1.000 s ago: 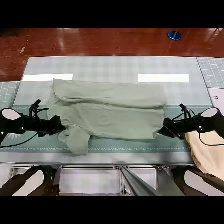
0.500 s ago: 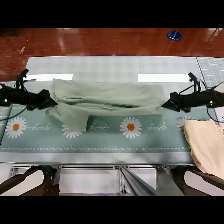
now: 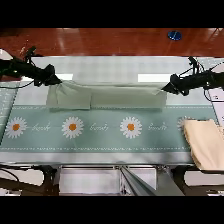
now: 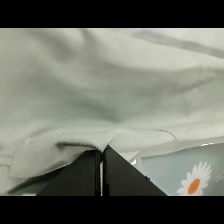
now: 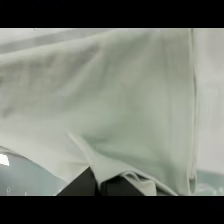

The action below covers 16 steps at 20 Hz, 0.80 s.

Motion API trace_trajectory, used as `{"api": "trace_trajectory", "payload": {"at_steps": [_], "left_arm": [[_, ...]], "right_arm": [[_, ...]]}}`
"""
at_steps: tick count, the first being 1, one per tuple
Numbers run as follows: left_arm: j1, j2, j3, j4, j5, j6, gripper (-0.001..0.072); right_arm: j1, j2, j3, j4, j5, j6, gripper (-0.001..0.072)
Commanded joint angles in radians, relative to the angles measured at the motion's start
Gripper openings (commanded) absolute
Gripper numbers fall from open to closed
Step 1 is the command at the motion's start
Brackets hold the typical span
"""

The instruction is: Fold the shirts.

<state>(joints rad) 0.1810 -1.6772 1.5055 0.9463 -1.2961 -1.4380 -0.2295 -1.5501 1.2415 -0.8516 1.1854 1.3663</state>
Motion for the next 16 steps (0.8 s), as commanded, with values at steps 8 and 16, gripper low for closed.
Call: {"api": "trace_trajectory", "payload": {"at_steps": [8,16], "left_arm": [[-0.04,-0.245,0.222,-0.002,0.053,-0.026,0.0129],[0.086,-0.121,0.435,0.243,-0.15,-0.057,0.0509]], "right_arm": [[0.001,-0.197,0.138,0.061,-0.107,0.026,0.0242],[-0.176,-0.056,0.173,-0.174,0.005,0.068,0.0416]]}}
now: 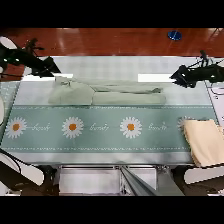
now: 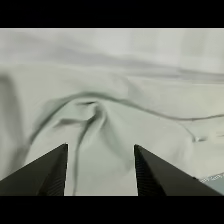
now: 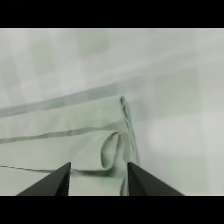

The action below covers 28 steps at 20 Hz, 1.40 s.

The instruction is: Fold the shirts.

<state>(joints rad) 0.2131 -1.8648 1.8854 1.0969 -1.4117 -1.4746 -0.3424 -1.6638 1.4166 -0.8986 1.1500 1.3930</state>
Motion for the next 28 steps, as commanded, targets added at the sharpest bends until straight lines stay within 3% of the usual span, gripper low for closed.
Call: {"api": "trace_trajectory", "payload": {"at_steps": [1,4,7,14,15,17,18,19,20,22,24,26,28], "left_arm": [[0.07,0.119,0.049,0.092,0.003,-0.03,0.0509],[0.052,0.305,-0.071,0.076,0.184,-0.049,0.0509],[-0.043,0.503,-0.293,0.075,0.349,-0.029,0.0509],[-0.277,0.596,-0.455,0.074,0.32,0.0,0.0508],[-0.305,0.587,-0.455,0.074,0.323,0.0,0.0508],[-0.349,0.567,-0.455,0.074,0.325,0.0,0.0506],[-0.365,0.557,-0.455,0.074,0.323,0.0,0.0455],[-0.379,0.546,-0.455,0.074,0.323,-0.001,0.02],[-0.393,0.536,-0.455,0.072,0.333,-0.004,0.0029],[-0.441,0.513,-0.455,0.069,0.365,-0.006,0.0018],[-0.526,0.472,-0.455,0.069,0.407,-0.066,0.0018],[-0.616,0.404,-0.454,0.049,0.514,-0.129,0.0018],[-0.692,0.319,-0.453,-0.084,0.599,-0.169,0.0018]], "right_arm": [[-0.076,0.077,-0.031,-0.153,0.024,0.06,0.0416],[-0.074,0.088,-0.184,-0.079,-0.056,0.059,0.0416],[-0.033,0.061,-0.307,0.099,-0.149,-0.031,0.0416],[0.092,-0.064,-0.308,0.272,-0.138,-0.118,0.0416],[0.11,-0.071,-0.308,0.273,-0.138,-0.118,0.0385],[0.128,-0.063,-0.294,0.272,-0.132,-0.145,0.0033],[0.128,-0.043,-0.28,0.268,-0.121,-0.151,0.0018],[0.124,-0.005,-0.273,0.262,-0.114,-0.149,0.0018],[0.114,0.044,-0.273,0.251,-0.111,-0.147,0.0018],[0.099,0.171,-0.279,0.125,-0.054,-0.108,0.0018],[0.099,0.346,-0.334,-0.026,-0.005,-0.051,0.0018],[0.099,0.55,-0.422,-0.039,0.026,-0.04,0.0018],[0.102,0.749,-0.492,-0.028,0.039,0.002,0.0018]]}}
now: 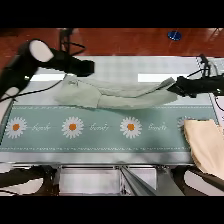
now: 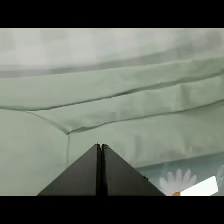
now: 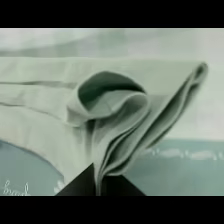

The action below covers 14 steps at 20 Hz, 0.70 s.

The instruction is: Fold the shirts.

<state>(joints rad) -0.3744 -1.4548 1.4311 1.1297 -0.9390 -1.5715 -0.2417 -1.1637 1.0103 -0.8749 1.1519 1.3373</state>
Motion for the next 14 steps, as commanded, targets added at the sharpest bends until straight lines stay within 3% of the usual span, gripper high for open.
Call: {"api": "trace_trajectory", "payload": {"at_steps": [1,4,10,14], "left_arm": [[-0.146,-0.14,0.007,-0.217,0.126,-0.052,0.0018],[-0.284,-0.253,0.023,-0.433,0.124,0.06,0.0018],[-0.513,-0.459,0.183,-0.476,0.119,0.021,0.0017],[-0.52,-0.51,0.275,-0.48,0.067,0.013,0.0017]], "right_arm": [[0.002,0.343,-0.112,-0.034,0.036,0.076,0.0018],[0.002,0.519,-0.127,-0.025,0.067,0.119,0.0018],[0.002,0.6,-0.127,0.034,0.127,0.128,0.0018],[0.002,0.599,-0.127,0.042,0.126,0.121,0.0018]]}}
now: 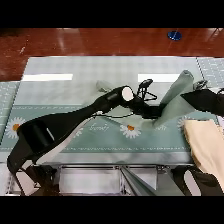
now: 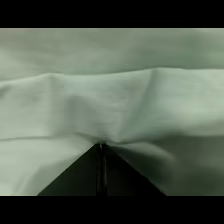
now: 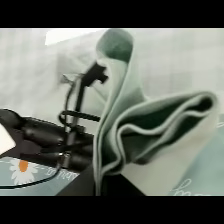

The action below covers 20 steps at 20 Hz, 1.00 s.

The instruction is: Fold the shirts.

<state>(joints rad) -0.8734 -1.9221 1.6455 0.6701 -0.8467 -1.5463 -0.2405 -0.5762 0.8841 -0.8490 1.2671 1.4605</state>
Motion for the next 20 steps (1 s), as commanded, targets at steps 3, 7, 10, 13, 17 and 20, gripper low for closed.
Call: {"api": "trace_trajectory", "payload": {"at_steps": [3,7,10,13,17,20], "left_arm": [[0.11,-0.018,0.09,-0.02,-0.057,-0.079,0.0017],[0.389,0.117,0.089,0.074,-0.289,-0.033,0.0017],[0.596,0.297,0.085,0.28,-0.438,-0.037,0.0018],[0.795,0.555,0.023,0.454,-0.467,-0.02,0.0018],[0.929,0.903,-0.168,0.584,-0.43,-0.006,0.0018],[0.924,1.108,-0.379,0.571,-0.378,-0.01,0.0018]], "right_arm": [[0.0,0.012,-0.001,0.022,0.011,-0.003,0.0018],[0.045,-0.046,-0.001,0.115,-0.004,-0.041,0.0018],[0.259,-0.178,0.01,0.144,-0.137,-0.043,0.0018],[0.47,-0.399,0.095,0.145,-0.296,-0.042,0.0018],[0.62,-0.763,0.313,0.178,-0.364,-0.042,0.0019],[0.687,-0.998,0.47,0.208,-0.382,-0.033,0.0019]]}}
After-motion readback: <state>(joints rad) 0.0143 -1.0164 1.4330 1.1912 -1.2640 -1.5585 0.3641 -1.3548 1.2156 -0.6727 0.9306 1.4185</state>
